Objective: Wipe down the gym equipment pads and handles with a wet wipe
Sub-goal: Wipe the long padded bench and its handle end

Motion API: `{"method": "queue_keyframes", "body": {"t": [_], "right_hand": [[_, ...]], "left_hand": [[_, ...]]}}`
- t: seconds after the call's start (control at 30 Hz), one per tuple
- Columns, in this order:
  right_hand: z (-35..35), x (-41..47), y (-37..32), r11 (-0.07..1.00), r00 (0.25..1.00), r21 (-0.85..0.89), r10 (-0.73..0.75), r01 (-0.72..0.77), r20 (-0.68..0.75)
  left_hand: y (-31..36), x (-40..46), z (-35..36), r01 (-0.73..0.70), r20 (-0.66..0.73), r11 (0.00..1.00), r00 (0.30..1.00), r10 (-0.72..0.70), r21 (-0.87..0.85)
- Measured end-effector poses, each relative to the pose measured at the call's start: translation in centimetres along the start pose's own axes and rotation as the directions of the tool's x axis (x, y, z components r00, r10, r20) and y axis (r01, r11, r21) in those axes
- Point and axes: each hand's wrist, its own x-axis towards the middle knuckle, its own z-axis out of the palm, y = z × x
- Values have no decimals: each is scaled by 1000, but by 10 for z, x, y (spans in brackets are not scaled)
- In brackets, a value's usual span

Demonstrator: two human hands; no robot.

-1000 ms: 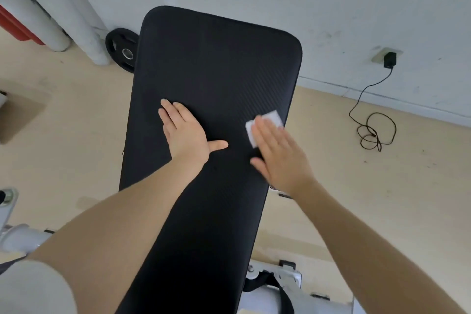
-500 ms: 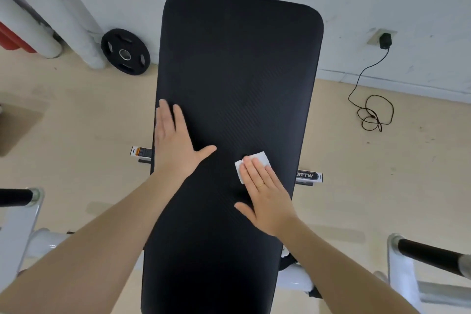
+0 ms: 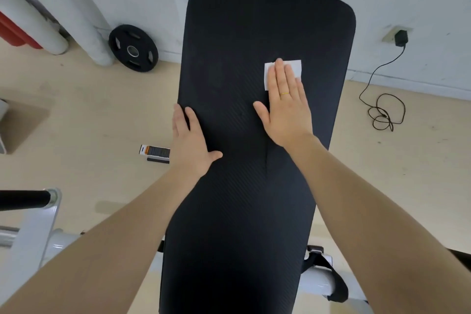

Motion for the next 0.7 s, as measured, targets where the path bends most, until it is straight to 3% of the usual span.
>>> {"method": "queue_keyframes", "body": {"t": [0.33,0.47,0.57,0.7], "right_hand": [[54,-119,-43,952,935,-23,-296,306,195],[50,-99,-30,909,898,-51,-398,414,187],[31,-49,-23,924,928,-110,-355,367,114],[5,6,-37,972,974,-65,-226,227,29]], "left_hand": [[-2,-5,-4,-34,-7,999,999,34,30],[-6,-4,-5,-47,-3,999,999,47,-1],[-8,-2,-8,-38,-4,995,999,38,-87],[-12,-1,-19,-16,23,978,1000,22,-208]]}}
